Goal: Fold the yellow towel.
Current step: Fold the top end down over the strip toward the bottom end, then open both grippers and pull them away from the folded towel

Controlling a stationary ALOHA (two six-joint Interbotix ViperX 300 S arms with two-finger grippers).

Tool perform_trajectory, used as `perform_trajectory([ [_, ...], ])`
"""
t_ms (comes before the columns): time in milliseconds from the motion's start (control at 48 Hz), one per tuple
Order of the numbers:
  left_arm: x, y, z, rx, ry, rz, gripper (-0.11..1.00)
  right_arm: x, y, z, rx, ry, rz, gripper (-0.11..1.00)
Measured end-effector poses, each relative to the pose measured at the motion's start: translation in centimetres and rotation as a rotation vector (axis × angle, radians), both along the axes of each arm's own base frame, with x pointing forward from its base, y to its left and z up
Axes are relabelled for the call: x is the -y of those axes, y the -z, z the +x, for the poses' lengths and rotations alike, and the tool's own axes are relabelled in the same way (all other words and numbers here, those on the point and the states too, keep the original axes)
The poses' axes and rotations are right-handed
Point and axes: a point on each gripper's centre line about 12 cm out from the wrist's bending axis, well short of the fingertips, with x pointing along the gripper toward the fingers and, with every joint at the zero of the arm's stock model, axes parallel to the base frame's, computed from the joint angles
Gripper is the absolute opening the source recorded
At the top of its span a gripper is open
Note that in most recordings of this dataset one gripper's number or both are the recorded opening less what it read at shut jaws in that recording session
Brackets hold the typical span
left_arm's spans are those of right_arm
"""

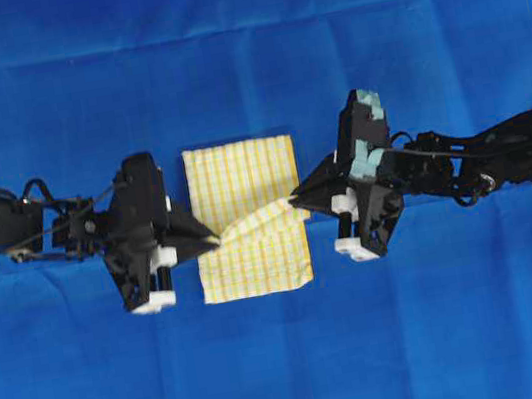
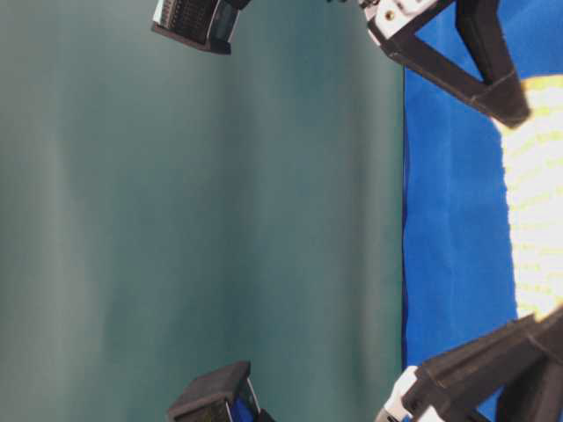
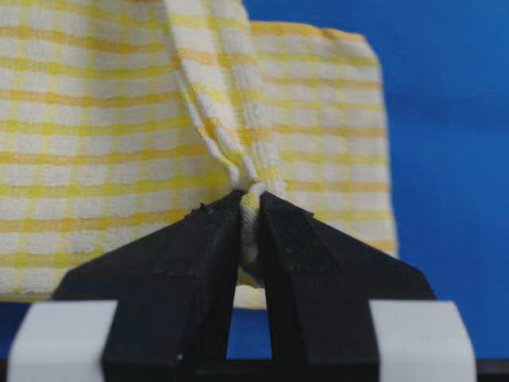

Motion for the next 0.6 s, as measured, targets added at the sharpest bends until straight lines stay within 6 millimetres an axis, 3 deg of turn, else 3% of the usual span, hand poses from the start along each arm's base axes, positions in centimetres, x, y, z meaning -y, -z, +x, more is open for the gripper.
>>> perform_trajectory([
  [604, 1.4, 0.5, 0.6, -0.021, 0.035, 0.002, 0.07, -2.8, 1.0, 0.8, -0.03, -0.076, 0.004, 0.04],
])
